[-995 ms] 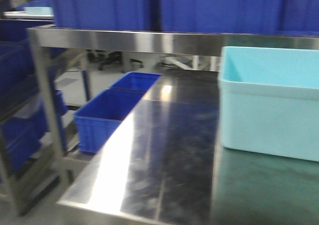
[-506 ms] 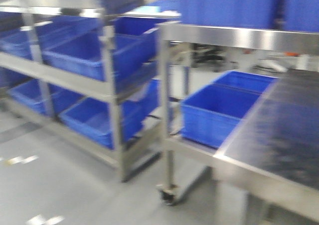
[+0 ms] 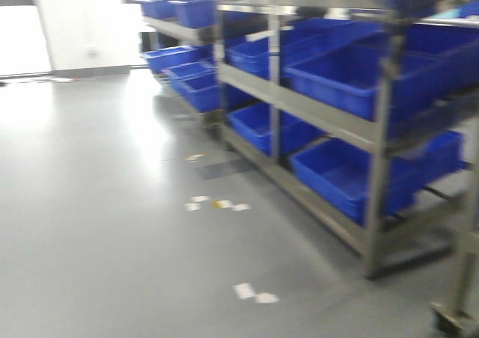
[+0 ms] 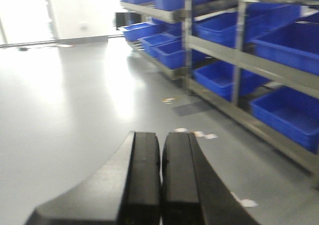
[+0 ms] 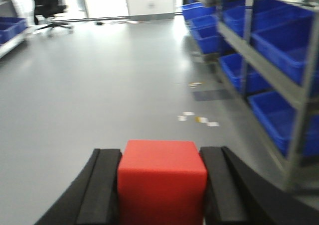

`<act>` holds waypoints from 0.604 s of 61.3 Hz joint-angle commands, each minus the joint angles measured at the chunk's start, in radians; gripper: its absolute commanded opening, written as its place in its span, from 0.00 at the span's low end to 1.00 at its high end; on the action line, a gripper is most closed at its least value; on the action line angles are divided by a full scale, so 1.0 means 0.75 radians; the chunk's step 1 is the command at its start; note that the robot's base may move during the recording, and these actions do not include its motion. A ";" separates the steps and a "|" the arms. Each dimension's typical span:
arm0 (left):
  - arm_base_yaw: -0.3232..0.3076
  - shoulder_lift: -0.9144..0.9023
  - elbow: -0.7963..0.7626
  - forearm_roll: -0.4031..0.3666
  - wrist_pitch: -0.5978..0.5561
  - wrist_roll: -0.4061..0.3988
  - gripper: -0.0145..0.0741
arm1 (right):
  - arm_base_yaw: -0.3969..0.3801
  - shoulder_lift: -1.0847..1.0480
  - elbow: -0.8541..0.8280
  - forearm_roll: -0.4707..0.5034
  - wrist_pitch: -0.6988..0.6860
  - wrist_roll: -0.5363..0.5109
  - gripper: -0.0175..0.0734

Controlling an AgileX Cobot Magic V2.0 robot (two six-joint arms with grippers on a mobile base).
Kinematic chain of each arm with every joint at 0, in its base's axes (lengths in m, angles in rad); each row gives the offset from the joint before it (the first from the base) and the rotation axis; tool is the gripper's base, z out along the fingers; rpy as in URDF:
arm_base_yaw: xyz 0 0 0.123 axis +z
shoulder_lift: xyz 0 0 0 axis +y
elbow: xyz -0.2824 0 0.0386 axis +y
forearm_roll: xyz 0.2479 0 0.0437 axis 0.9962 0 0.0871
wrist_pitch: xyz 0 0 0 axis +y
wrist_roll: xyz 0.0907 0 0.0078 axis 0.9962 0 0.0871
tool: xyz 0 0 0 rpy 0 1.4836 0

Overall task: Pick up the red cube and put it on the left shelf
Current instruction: 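Drive the base to the shelving rack holding the red cube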

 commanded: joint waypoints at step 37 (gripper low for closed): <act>-0.002 -0.022 0.031 -0.009 -0.116 -0.001 0.28 | -0.008 0.012 -0.036 -0.012 -0.119 -0.013 0.35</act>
